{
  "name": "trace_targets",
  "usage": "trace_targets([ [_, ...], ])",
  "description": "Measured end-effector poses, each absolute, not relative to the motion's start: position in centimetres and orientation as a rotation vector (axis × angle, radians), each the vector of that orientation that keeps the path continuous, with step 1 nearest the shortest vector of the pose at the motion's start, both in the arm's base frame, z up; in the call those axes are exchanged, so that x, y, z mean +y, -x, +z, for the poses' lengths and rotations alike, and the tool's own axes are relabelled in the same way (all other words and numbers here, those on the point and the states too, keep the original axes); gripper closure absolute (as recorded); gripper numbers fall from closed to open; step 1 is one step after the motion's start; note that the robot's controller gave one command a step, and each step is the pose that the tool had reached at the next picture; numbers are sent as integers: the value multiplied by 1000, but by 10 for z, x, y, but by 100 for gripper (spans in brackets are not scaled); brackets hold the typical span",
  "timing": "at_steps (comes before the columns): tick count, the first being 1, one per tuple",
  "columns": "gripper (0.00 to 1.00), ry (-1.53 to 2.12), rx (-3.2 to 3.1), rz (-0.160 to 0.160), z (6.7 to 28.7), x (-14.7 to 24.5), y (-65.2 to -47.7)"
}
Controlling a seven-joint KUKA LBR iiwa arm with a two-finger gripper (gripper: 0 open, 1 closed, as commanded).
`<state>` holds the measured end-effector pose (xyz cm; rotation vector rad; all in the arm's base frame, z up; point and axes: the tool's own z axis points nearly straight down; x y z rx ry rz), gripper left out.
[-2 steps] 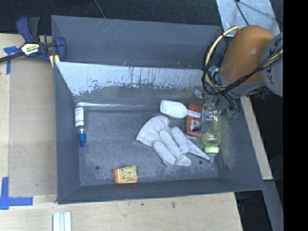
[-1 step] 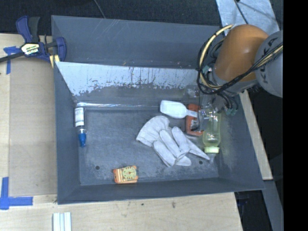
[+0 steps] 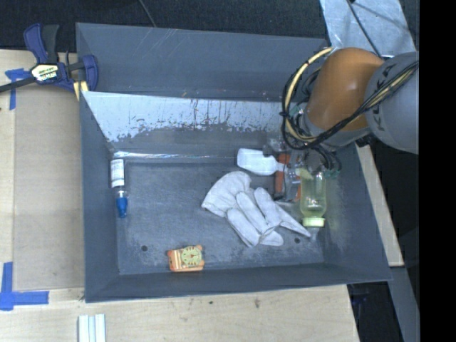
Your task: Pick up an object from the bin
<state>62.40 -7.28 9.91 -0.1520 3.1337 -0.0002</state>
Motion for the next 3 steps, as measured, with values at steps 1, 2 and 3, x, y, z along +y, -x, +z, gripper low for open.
trace_targets([
  [1, 100, 170, 3134, -1, 74, -53, -620],
  [2, 100, 171, 3134, -1, 74, -53, -620],
  [3, 100, 104, 3131, -1, 243, -53, -622],
])
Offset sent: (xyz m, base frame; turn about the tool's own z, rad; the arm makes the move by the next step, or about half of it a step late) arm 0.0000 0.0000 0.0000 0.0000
